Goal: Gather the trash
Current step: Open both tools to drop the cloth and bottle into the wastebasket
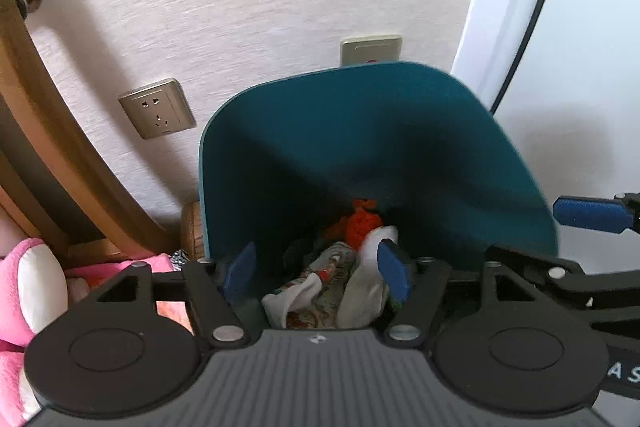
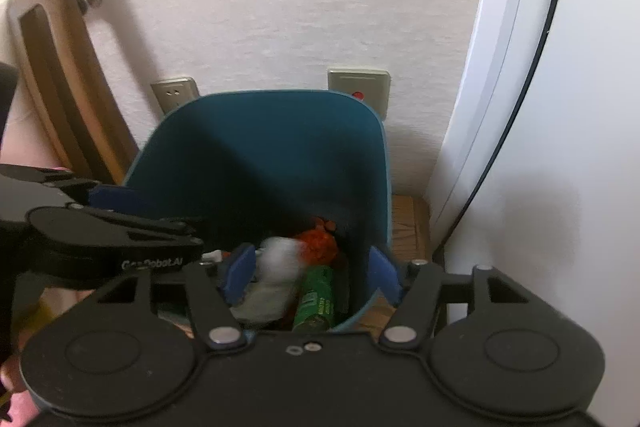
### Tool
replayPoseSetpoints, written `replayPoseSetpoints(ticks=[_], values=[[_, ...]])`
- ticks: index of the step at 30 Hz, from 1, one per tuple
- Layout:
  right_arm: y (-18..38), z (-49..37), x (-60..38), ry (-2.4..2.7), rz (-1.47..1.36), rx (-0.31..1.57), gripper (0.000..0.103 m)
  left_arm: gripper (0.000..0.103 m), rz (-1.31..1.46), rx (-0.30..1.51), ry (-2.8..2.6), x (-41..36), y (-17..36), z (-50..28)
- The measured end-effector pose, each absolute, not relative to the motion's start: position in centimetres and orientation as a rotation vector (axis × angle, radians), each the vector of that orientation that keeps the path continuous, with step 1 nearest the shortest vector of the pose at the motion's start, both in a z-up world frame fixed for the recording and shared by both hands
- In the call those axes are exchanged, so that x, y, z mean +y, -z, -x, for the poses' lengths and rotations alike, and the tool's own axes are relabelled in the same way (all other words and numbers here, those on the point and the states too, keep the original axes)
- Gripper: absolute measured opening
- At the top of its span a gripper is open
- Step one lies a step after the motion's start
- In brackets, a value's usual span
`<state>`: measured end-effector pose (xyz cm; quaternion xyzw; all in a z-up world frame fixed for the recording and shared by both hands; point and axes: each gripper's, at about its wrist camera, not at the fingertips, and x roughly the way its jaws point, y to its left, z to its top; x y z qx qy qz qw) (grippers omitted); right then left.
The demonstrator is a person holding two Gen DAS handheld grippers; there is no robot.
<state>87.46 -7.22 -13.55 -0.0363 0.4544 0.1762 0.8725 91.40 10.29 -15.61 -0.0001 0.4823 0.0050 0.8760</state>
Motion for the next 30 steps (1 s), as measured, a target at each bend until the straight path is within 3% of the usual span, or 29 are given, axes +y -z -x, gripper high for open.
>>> replayPoseSetpoints(ticks=[17,21,23,30], values=[[10.1,-80.4,-10.4,-0.499,0.099,0.893,0.080,0.080,0.077,0.872,0.037,10.6,11.3,-81.3],[10.5,-78.0,-11.0,-0.523,0.102,0.878,0.091,0.080,0.079,0.871,0.026,10.4,12.0,-78.0],[10.9,-76.3,-11.6,-0.532,0.085,0.863,0.102,0.080,0.065,0.864,0.015,10.2,12.6,-76.4],[15.9,-70.9,-14.0,-0.541,-0.010,0.901,0.103,0.080,0.054,0.880,0.019,9.1,16.8,-70.9]])
